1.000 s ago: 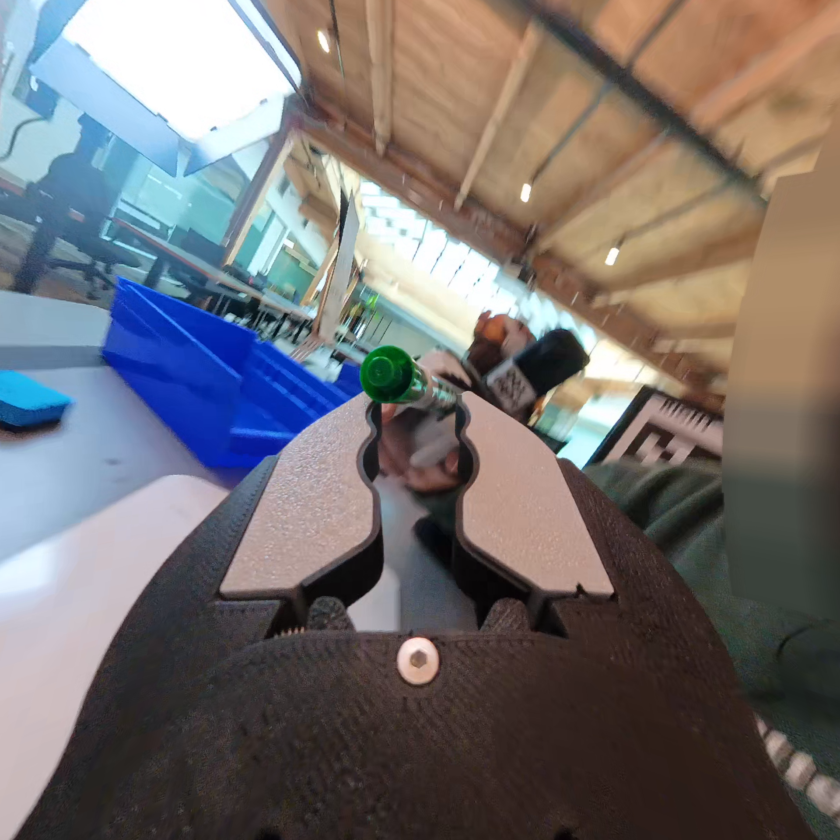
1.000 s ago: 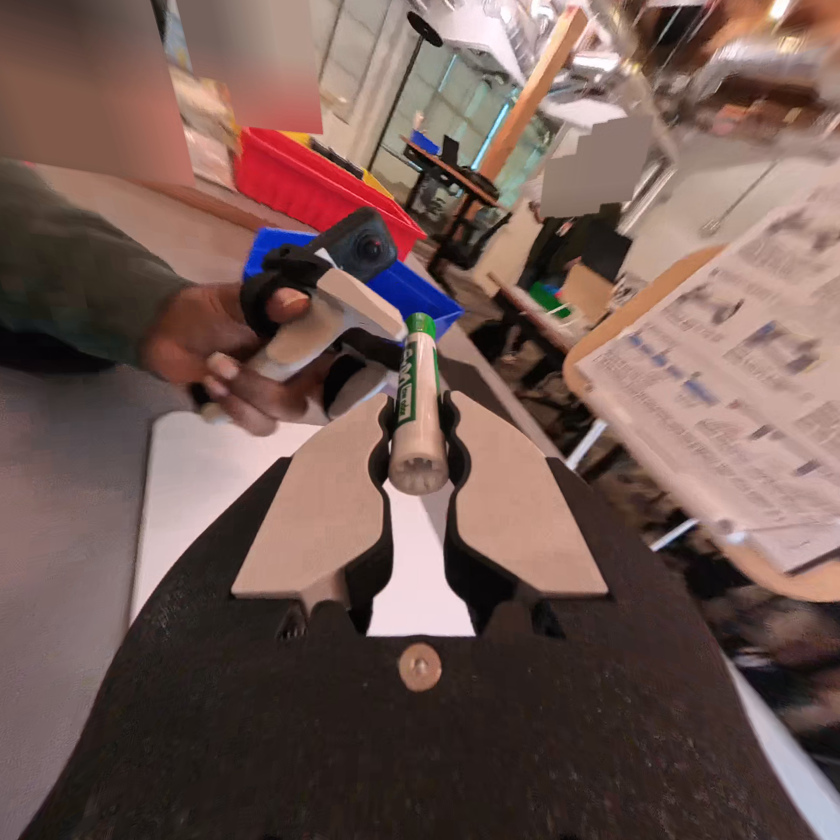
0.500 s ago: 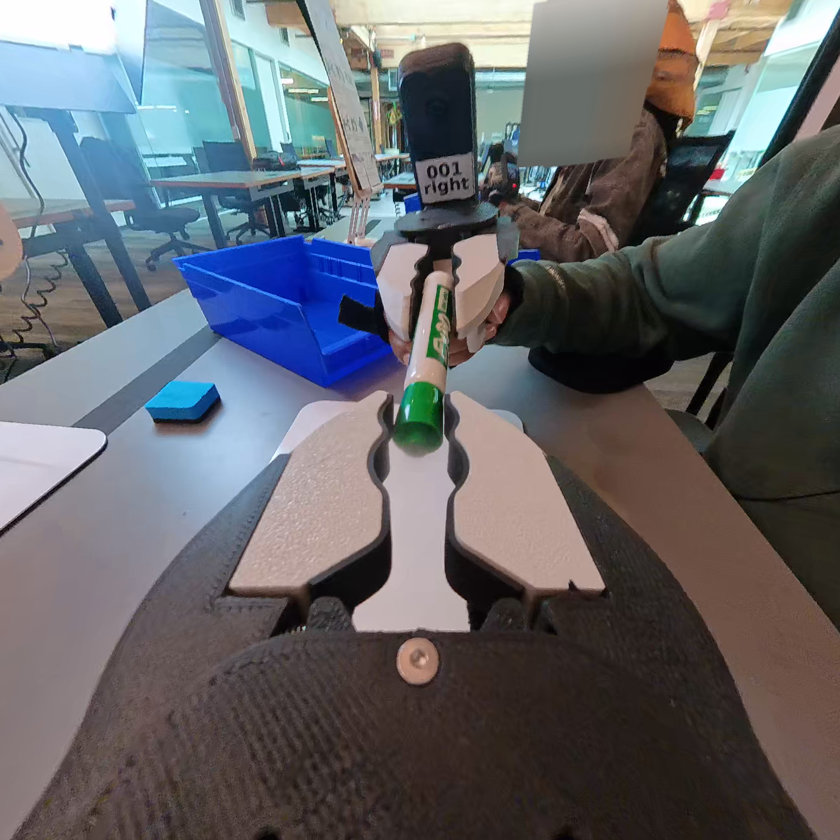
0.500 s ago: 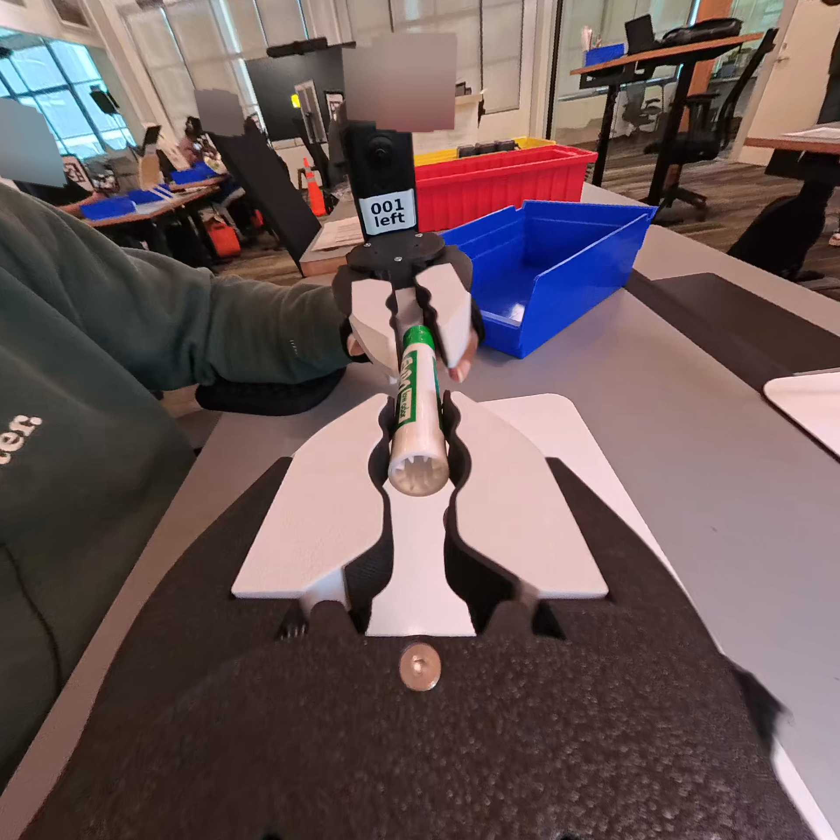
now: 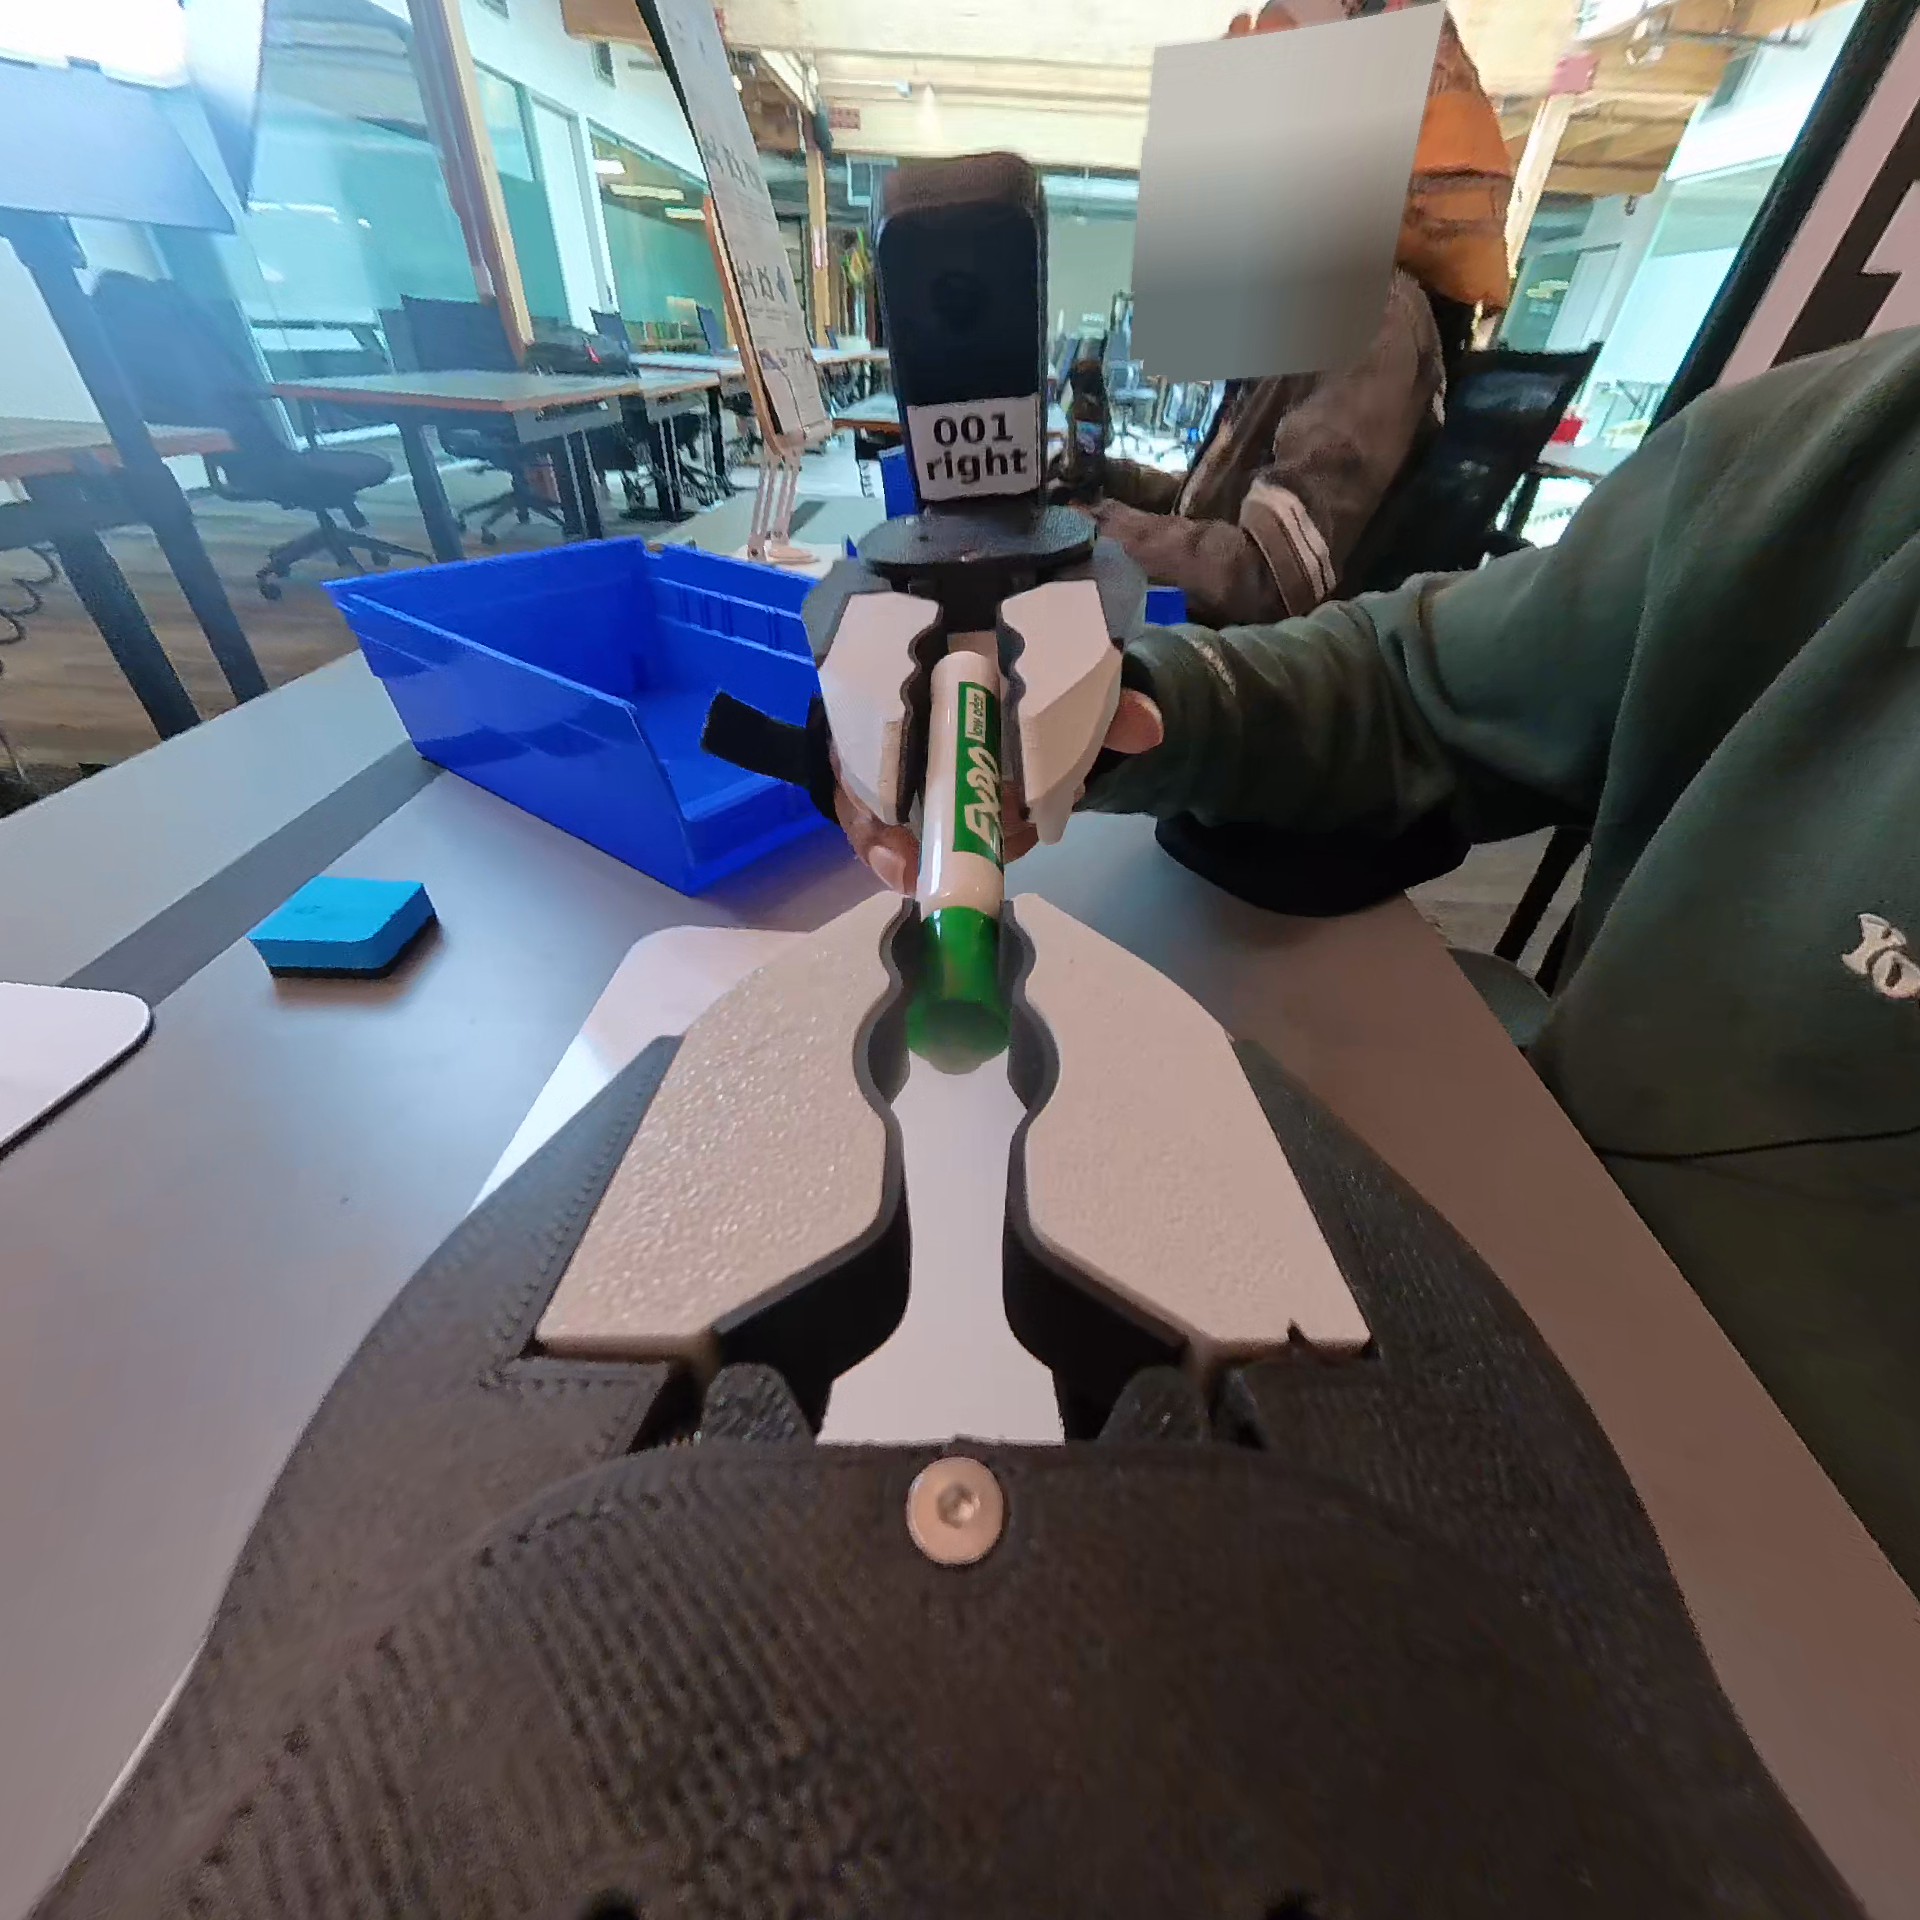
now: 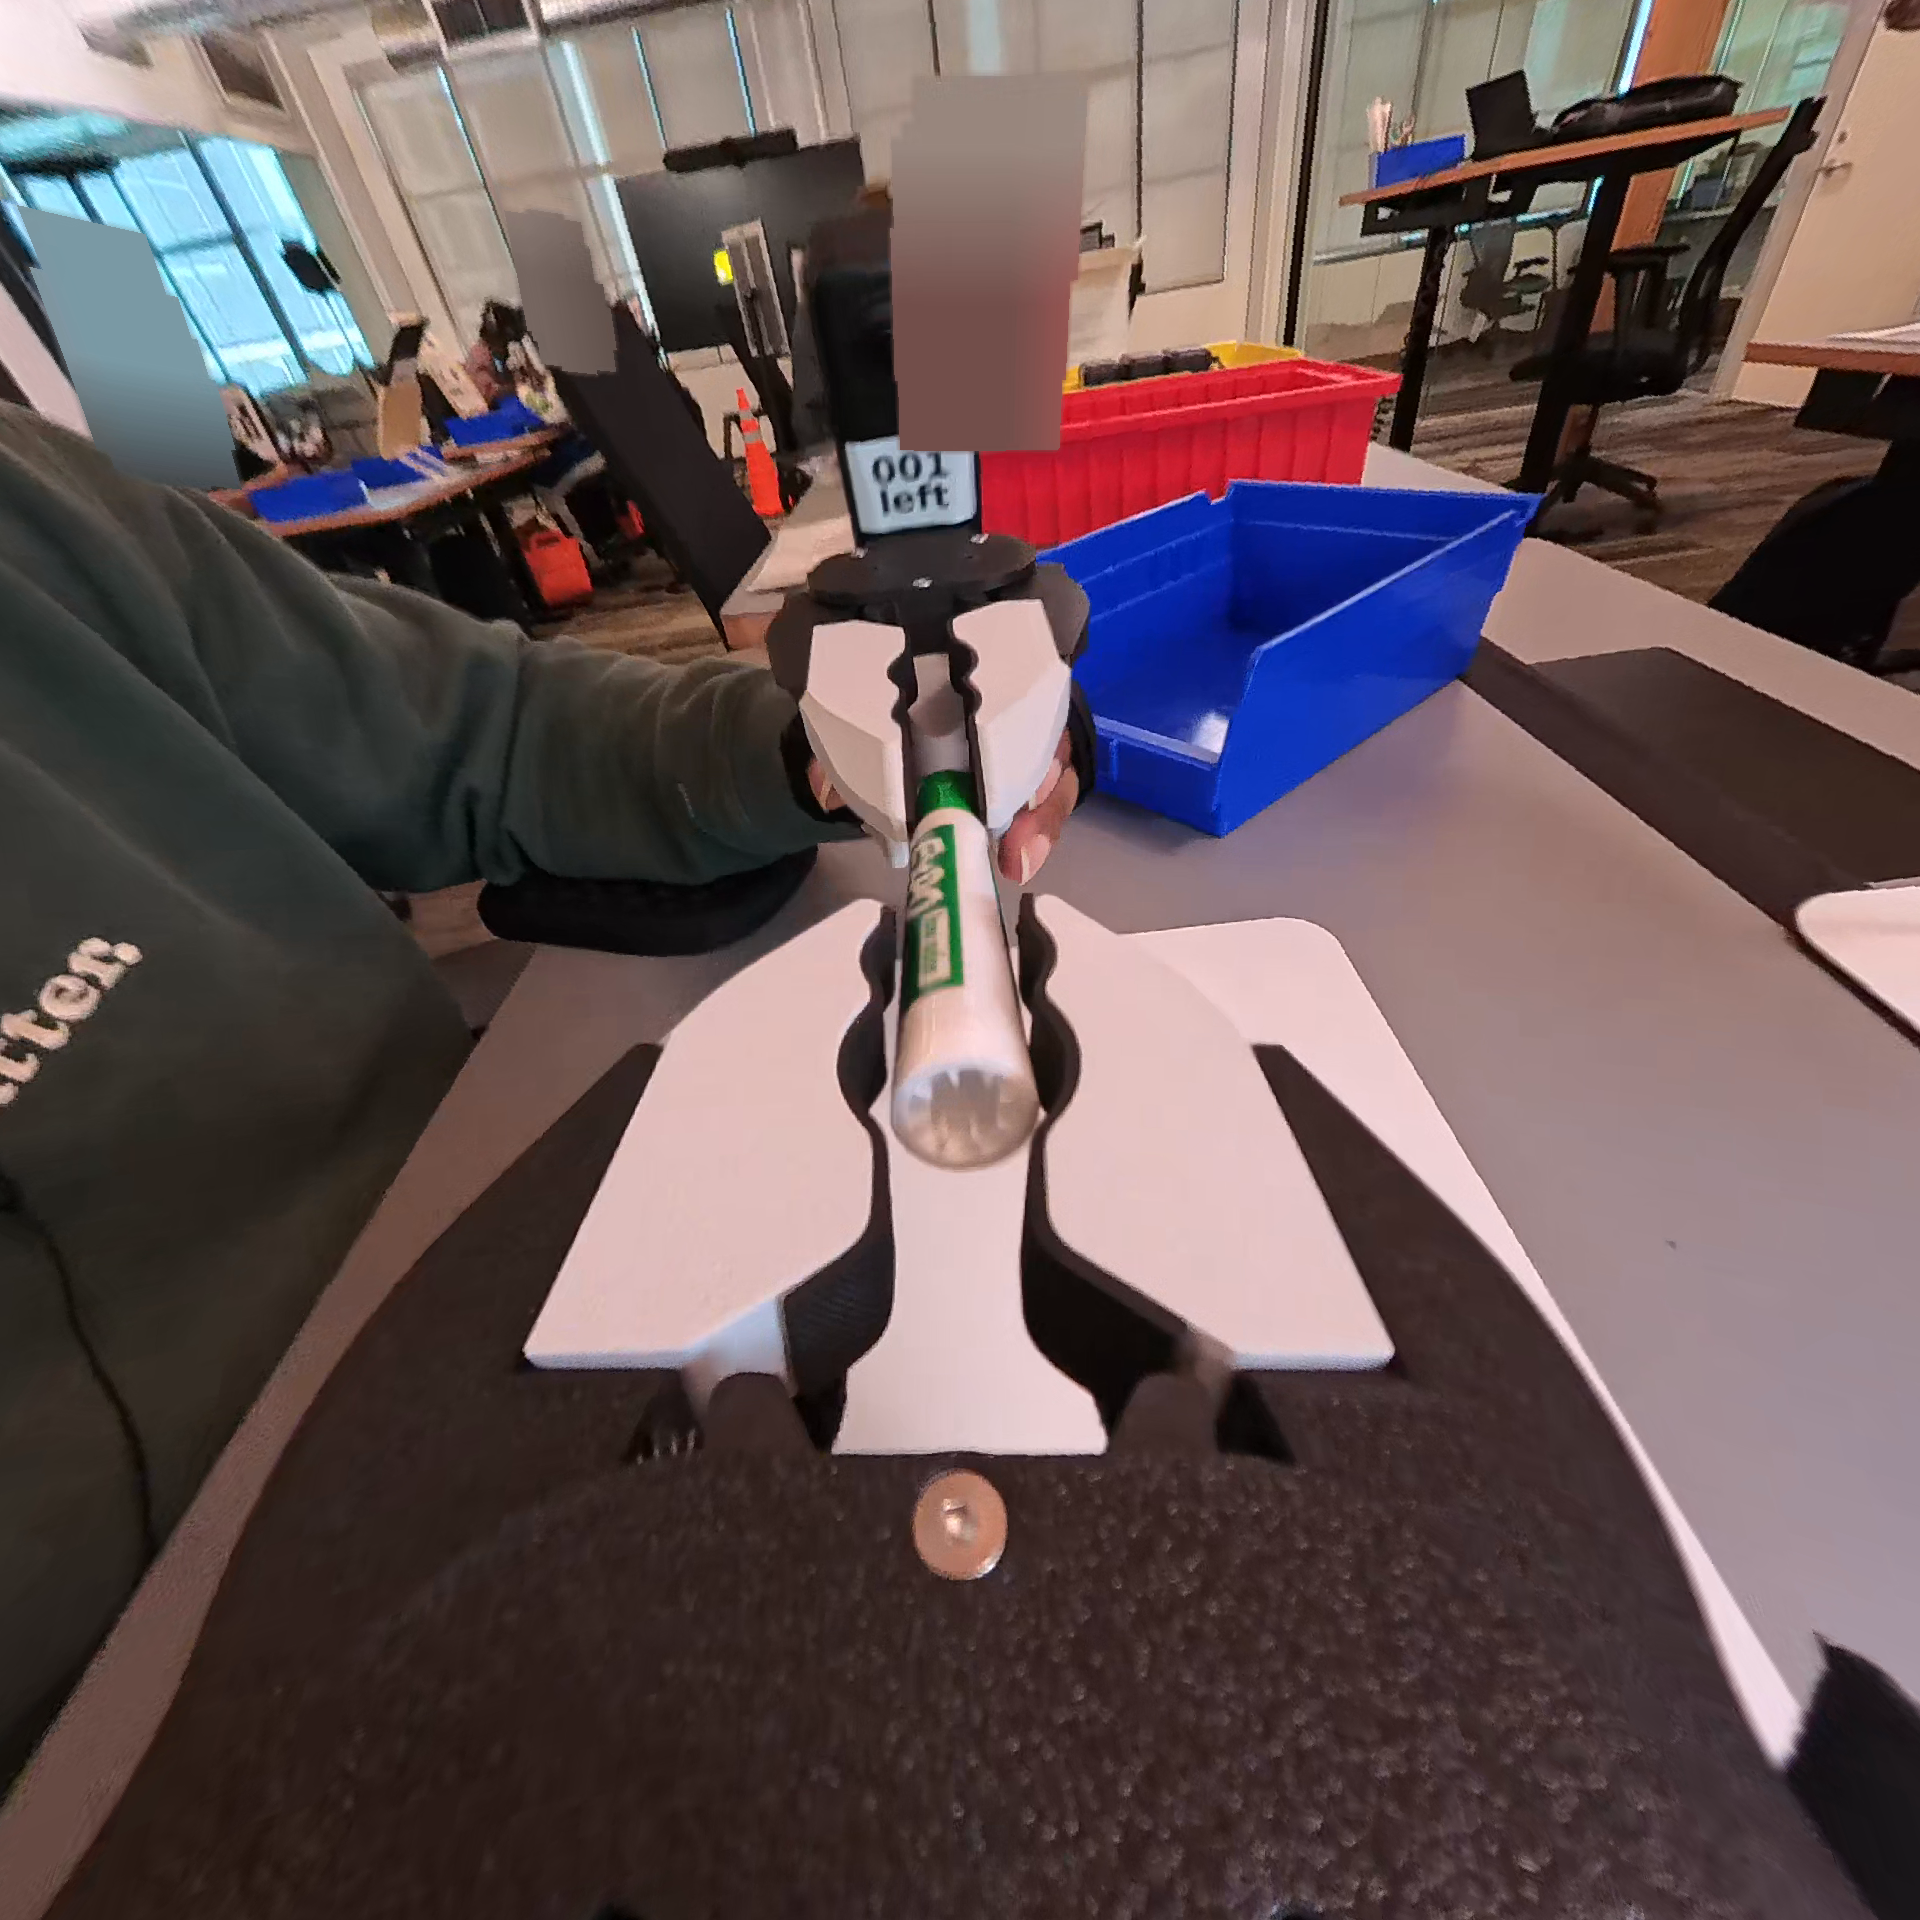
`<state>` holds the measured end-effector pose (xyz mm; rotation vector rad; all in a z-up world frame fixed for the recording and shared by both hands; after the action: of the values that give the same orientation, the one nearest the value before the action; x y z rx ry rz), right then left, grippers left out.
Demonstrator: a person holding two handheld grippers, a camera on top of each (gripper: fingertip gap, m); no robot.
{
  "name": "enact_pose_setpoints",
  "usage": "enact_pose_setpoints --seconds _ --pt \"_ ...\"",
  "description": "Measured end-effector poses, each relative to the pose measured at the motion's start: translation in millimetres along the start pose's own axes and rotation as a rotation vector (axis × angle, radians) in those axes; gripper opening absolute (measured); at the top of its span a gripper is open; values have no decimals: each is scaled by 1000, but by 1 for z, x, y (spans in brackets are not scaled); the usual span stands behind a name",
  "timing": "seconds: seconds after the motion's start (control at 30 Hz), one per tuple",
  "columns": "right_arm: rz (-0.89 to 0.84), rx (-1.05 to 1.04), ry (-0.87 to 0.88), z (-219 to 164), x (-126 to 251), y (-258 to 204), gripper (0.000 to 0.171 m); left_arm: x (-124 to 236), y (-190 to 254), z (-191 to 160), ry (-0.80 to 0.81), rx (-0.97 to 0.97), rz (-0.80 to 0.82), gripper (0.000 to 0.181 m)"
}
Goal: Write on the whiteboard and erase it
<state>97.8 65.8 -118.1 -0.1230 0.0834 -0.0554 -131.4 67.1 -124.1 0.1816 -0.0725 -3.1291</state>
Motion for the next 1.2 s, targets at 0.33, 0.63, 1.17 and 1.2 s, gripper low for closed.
enact_pose_setpoints --seconds 0.33,0.63,1.17,1.2 --pt "-27 134 -96 -8 -10 -8 28 2 -2 -2 0 18 -14 0" --pt "-108 162 -205 -10 2 8 21 2 -13 -19 -102 10 60 0" --pt "-51 249 -873 -94 -82 -75 24 23 -40 -39 -219 58 141 17" --pt "-55 259 -870 -91 -78 -71 18 22 -39 -39 -218 56 135 17"
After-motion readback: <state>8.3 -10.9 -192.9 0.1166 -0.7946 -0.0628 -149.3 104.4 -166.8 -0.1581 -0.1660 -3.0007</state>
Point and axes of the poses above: each gripper's, where its closed fingertips meet, x back along the fingers, z out of its top, y = z × x across the jaws, the point moved 10 cm from there along x, back along the fingers, and after that the axes turned 11 degrees about y, right-handed, at the moved point
